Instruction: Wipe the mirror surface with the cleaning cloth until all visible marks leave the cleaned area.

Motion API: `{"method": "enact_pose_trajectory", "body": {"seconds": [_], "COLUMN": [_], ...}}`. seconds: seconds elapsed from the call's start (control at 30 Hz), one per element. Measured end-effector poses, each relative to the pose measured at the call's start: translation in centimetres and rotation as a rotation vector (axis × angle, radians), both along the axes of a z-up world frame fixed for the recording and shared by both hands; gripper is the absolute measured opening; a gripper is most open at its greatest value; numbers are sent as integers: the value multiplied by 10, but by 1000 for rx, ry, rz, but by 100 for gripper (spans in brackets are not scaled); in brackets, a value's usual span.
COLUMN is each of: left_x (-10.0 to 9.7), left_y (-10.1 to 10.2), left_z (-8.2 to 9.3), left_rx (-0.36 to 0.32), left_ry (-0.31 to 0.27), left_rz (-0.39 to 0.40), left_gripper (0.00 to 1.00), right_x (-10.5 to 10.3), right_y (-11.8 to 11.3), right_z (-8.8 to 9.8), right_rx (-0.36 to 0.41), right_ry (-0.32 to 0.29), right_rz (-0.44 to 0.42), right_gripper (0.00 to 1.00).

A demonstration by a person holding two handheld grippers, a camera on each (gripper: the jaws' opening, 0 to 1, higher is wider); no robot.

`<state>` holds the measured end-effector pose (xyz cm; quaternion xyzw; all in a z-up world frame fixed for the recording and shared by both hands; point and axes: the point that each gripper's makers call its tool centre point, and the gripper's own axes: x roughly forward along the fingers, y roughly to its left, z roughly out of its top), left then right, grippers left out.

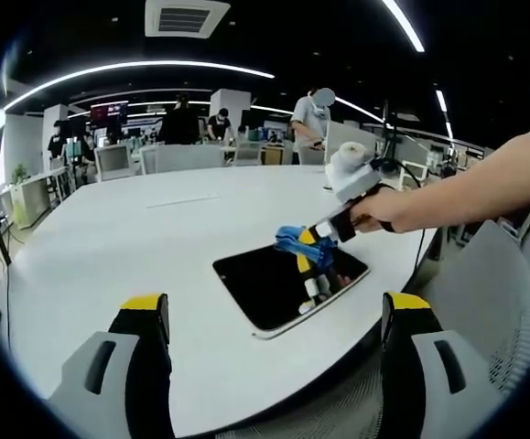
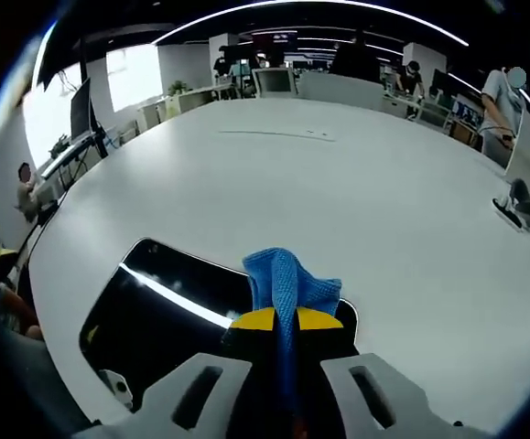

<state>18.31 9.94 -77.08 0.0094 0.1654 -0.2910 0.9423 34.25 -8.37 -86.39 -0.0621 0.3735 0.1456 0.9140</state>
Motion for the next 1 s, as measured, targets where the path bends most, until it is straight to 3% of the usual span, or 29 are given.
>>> {"method": "enact_pose_trajectory", "body": {"seconds": [0.43,1.0], "left_x": [0,0], "left_y": [1,1], "left_z": [0,1], "left_rx": [0,-2], "left_ry": [-2,-4], "left_rz": [4,4], "left_gripper": [95,95], "right_x": [8,1], "right_y": [37,75], "right_z": [-3,-2], "right_rx": [11,8], "right_ry": [-1,0], "right_rz": [51,129], "right_gripper": [0,1]}}
